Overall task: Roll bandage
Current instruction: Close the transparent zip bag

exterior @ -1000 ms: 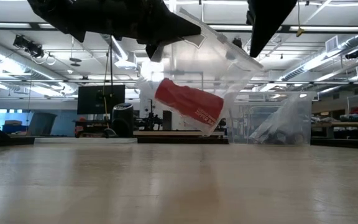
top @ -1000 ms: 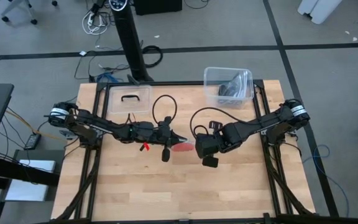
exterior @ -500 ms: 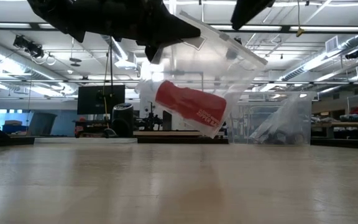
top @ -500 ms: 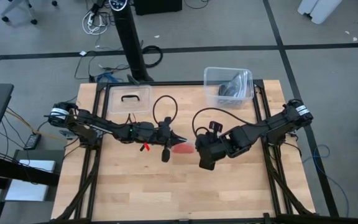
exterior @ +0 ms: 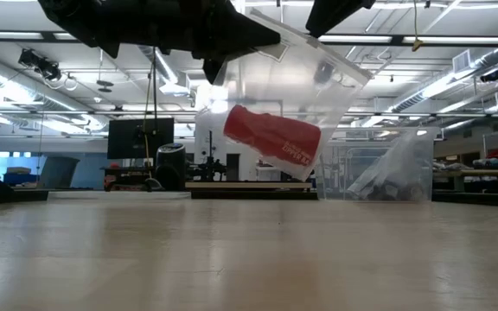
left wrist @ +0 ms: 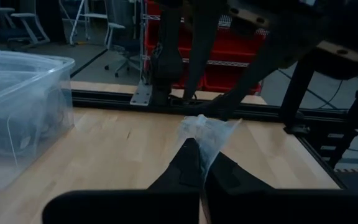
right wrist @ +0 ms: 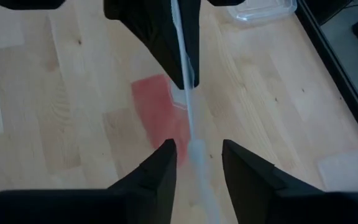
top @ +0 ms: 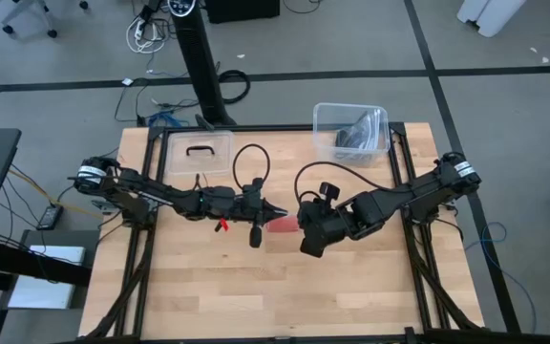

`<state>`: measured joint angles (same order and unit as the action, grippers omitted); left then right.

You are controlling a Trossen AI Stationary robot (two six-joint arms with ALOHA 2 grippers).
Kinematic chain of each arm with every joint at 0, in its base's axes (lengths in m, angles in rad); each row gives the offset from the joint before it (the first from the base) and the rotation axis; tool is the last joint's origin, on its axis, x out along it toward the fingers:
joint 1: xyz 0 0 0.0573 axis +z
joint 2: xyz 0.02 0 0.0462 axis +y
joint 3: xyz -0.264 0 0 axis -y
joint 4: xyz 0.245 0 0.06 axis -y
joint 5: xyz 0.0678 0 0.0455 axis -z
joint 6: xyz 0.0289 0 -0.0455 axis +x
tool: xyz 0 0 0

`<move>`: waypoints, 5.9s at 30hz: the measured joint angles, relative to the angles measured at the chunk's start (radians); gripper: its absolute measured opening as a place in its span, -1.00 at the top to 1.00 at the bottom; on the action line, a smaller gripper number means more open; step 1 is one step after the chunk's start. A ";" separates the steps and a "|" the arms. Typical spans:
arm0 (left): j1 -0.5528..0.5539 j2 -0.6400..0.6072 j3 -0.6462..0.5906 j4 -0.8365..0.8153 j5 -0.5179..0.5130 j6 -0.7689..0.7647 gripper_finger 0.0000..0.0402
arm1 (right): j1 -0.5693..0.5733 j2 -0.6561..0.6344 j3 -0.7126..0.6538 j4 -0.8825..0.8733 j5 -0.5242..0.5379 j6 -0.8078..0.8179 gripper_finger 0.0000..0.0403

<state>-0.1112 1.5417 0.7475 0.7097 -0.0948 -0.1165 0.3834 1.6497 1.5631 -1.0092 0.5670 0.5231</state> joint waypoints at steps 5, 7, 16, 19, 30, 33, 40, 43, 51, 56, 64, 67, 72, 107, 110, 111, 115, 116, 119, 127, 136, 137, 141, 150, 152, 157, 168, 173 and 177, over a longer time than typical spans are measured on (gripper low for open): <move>0.000 0.000 0.000 0.018 0.002 0.000 1.00 | -0.013 0.000 0.000 0.000 -0.006 -0.005 0.43; 0.000 0.000 0.000 0.031 0.002 0.000 1.00 | -0.014 0.000 0.000 0.000 -0.011 -0.013 0.44; 0.000 0.000 0.000 0.058 0.021 0.000 1.00 | -0.013 0.000 0.000 0.000 -0.013 -0.031 0.68; 0.000 0.000 0.000 0.057 0.021 -0.001 1.00 | -0.013 0.001 0.000 0.000 -0.010 -0.050 0.87; 0.000 -0.009 0.002 0.048 0.022 0.008 1.00 | 0.006 0.001 0.004 -0.062 -0.006 -0.004 0.92; 0.000 -0.024 0.002 0.042 0.022 0.009 1.00 | 0.010 0.001 0.005 -0.066 -0.008 -0.005 0.92; 0.000 -0.036 0.002 0.027 0.023 0.010 1.00 | 0.009 0.001 0.004 -0.080 -0.035 -0.008 0.90; 0.000 -0.036 0.002 0.027 0.022 0.010 1.00 | 0.009 0.001 0.004 -0.087 -0.044 -0.008 0.91; -0.002 -0.056 0.001 0.013 0.023 0.018 1.00 | 0.009 0.001 0.003 -0.097 -0.056 -0.005 0.90; -0.010 -0.068 0.000 0.012 0.022 0.031 1.00 | 0.009 -0.001 0.003 -0.103 -0.063 -0.004 0.90; -0.016 -0.078 -0.001 0.012 0.041 0.034 1.00 | 0.007 -0.001 -0.001 -0.125 -0.098 -0.041 0.71; -0.016 -0.083 0.002 0.013 0.076 0.034 1.00 | 0.008 0.003 0.025 -0.124 -0.094 -0.046 0.49; -0.020 -0.079 0.000 -0.002 0.115 0.067 1.00 | 0.005 0.000 0.064 -0.090 -0.061 -0.046 0.15; -0.023 -0.074 0.000 -0.011 0.079 0.093 1.00 | -0.065 0.002 0.055 0.107 -0.227 -0.152 0.78; -0.023 -0.074 0.000 -0.004 0.080 0.083 1.00 | -0.056 0.002 0.055 0.106 -0.221 -0.207 0.95; -0.023 -0.074 0.000 -0.005 0.081 0.082 1.00 | -0.053 0.002 0.055 0.106 -0.219 -0.208 0.95; -0.023 -0.074 0.000 -0.022 0.143 0.074 0.94 | -0.038 0.001 0.055 0.082 -0.177 -0.213 0.98; -0.022 -0.074 0.000 -0.024 0.164 0.060 0.91 | -0.036 0.000 0.055 0.067 -0.177 -0.213 0.98; -0.022 -0.074 0.000 -0.028 0.217 0.049 0.79 | -0.025 -0.001 0.055 0.046 -0.178 -0.213 0.98; 0.004 -0.074 0.000 -0.016 0.235 0.000 0.43 | -0.017 -0.001 0.055 0.009 -0.177 -0.191 0.99; 0.027 -0.074 0.068 -0.134 0.247 -0.048 0.37 | -0.022 -0.001 0.055 0.006 -0.171 -0.196 1.00; 0.027 -0.074 0.078 -0.143 0.248 -0.048 0.38 | -0.023 -0.001 0.055 0.007 -0.171 -0.199 1.00; 0.027 -0.074 0.098 -0.164 0.250 -0.027 0.45 | -0.027 -0.001 0.055 0.007 -0.173 -0.204 1.00; 0.031 -0.074 0.103 -0.166 0.255 -0.002 0.82 | -0.026 -0.002 0.055 0.005 -0.177 -0.208 1.00; 0.032 -0.074 0.103 -0.170 0.254 0.011 0.93 | -0.026 -0.001 0.055 0.004 -0.177 -0.208 1.00; 0.032 -0.074 0.103 -0.181 0.246 0.048 0.98 | -0.026 -0.002 0.055 0.004 -0.178 -0.209 1.00; 0.031 -0.074 0.102 -0.234 0.227 0.125 1.00 | -0.005 -0.024 0.056 -0.072 -0.137 -0.111 0.41; 0.031 -0.073 0.102 -0.242 0.227 0.138 1.00 | 0.008 -0.046 0.056 -0.162 -0.127 -0.040 0.16; 0.031 -0.073 0.102 -0.245 0.227 0.142 1.00 | 0.028 -0.063 0.013 -0.099 -0.147 -0.046 0.11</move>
<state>-0.0803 1.4684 0.8494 0.4644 0.1322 0.0254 0.4117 1.5868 1.5759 -1.1084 0.4196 0.4774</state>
